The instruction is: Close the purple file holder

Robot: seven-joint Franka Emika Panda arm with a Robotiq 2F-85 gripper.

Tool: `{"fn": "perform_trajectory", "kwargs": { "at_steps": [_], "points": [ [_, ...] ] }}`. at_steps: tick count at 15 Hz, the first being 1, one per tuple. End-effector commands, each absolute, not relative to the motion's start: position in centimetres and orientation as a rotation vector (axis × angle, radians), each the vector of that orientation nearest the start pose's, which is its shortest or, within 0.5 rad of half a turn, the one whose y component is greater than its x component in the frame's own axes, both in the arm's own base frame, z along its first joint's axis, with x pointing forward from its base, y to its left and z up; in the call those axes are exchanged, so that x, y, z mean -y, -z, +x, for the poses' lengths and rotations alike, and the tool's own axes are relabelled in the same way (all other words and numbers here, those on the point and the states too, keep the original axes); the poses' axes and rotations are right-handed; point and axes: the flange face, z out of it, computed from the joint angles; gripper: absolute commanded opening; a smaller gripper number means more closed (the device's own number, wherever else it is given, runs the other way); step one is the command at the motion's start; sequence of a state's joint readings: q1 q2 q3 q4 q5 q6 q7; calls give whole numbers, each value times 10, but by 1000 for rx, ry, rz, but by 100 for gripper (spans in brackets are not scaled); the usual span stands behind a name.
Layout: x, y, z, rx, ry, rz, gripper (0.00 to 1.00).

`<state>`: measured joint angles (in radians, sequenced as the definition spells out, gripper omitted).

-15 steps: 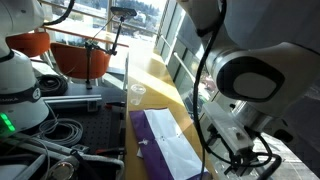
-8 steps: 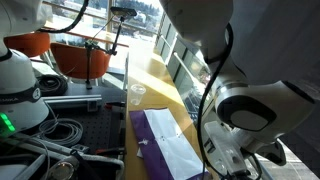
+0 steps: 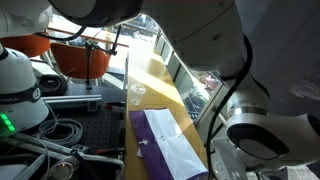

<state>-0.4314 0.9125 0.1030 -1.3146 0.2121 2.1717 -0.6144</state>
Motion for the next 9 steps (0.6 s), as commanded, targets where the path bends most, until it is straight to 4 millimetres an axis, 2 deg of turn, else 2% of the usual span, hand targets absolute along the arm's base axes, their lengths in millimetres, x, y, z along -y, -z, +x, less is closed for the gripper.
{"fn": "perform_trajectory", "kwargs": {
  "at_steps": [1, 5, 9],
  "points": [
    [259, -170, 706, 172, 87, -2733, 100],
    [269, -139, 708, 138, 29, -2661, 100],
    [260, -111, 716, 137, -6, -2629, 100]
  ]
}}
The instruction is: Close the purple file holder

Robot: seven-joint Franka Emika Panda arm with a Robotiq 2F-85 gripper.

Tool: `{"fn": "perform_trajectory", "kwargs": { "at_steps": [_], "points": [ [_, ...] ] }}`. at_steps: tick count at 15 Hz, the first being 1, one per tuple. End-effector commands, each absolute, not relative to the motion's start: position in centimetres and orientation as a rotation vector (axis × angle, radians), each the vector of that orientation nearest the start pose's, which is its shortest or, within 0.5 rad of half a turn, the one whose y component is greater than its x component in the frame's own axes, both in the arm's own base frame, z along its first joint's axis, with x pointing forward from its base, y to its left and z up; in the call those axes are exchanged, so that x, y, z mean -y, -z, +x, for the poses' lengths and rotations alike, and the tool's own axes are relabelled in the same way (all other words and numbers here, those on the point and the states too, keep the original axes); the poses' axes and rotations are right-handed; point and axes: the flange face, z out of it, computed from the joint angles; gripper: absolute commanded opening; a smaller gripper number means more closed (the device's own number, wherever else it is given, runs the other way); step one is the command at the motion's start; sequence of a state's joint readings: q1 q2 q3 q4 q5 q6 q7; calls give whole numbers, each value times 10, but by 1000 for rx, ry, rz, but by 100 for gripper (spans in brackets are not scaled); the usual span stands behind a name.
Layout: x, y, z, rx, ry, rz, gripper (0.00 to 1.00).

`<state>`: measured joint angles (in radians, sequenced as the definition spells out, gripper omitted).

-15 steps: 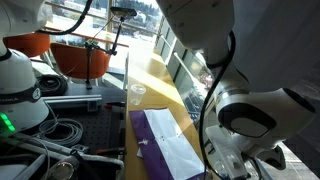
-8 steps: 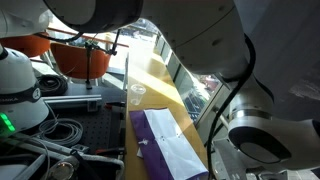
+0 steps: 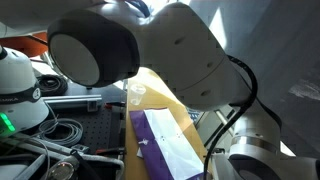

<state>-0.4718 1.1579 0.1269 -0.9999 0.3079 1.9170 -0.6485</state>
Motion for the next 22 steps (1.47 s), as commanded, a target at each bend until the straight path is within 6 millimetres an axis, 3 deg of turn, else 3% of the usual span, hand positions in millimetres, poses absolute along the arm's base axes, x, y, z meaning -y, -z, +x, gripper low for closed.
{"fn": "perform_trajectory", "kwargs": {
  "at_steps": [1, 9, 22],
  "points": [
    [256, -103, 718, 149, -17, -2627, 100],
    [235, -50, 715, 185, -100, -2616, 100],
    [237, -46, 714, 198, -104, -2601, 100]
  ]
}}
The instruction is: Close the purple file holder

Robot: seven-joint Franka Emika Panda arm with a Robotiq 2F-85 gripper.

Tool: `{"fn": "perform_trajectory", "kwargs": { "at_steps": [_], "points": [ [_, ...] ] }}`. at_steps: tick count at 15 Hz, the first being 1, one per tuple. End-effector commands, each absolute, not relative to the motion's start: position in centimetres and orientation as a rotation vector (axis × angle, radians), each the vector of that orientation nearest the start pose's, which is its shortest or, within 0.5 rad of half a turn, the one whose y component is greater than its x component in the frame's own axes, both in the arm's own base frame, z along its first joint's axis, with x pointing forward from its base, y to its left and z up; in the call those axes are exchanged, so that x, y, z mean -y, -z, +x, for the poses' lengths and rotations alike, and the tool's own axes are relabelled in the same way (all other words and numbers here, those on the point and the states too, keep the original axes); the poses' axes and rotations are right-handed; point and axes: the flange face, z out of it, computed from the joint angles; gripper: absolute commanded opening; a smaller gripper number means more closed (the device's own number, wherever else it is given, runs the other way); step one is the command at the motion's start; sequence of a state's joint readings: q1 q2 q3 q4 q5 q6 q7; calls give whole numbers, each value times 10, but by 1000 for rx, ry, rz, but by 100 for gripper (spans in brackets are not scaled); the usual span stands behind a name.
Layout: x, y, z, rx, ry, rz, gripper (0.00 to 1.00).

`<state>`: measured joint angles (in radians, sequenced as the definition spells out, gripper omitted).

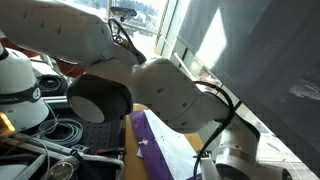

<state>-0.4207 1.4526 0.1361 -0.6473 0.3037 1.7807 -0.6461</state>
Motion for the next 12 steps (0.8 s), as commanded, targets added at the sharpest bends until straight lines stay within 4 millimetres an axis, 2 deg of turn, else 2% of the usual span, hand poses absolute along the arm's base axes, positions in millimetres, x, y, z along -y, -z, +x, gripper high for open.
{"fn": "perform_trajectory", "kwargs": {
  "at_steps": [1, 7, 9, 12],
  "points": [
    [236, -44, 713, 197, -105, -2600, 100],
    [233, -37, 711, 197, -116, -2593, 100],
    [232, -36, 711, 194, -118, -2590, 74],
    [232, -34, 711, 192, -119, -2590, 50]
  ]
}}
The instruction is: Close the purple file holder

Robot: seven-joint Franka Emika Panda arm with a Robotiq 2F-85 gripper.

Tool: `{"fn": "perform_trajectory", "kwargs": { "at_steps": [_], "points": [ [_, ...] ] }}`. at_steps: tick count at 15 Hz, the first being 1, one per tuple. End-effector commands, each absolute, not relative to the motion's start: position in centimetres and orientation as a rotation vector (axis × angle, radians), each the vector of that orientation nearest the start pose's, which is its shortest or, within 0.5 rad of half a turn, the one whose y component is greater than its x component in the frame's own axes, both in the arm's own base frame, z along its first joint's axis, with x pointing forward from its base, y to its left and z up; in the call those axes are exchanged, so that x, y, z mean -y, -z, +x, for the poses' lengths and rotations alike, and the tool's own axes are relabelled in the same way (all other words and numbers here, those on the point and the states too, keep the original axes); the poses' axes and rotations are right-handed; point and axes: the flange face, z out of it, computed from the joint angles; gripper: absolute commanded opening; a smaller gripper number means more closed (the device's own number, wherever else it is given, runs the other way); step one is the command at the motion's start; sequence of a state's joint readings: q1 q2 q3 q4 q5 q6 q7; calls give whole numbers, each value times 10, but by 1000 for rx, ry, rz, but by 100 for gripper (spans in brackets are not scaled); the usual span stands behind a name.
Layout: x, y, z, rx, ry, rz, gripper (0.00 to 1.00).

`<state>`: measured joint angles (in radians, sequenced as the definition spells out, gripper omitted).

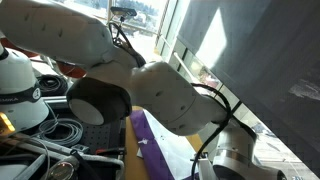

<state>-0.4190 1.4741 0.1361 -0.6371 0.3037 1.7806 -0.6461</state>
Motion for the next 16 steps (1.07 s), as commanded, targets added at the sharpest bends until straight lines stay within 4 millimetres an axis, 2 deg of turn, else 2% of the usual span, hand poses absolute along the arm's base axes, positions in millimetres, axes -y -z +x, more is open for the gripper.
{"fn": "perform_trajectory", "kwargs": {
  "at_steps": [1, 6, 7, 12, 16],
  "points": [
    [231, -35, 711, 193, -120, -2590, 44],
    [230, -38, 713, 193, -116, -2588, 5],
    [230, -39, 713, 191, -115, -2586, 1],
    [233, -47, 713, 185, -129, -2580, 0],
    [235, -78, 721, 204, -128, -2605, 0]
  ]
}}
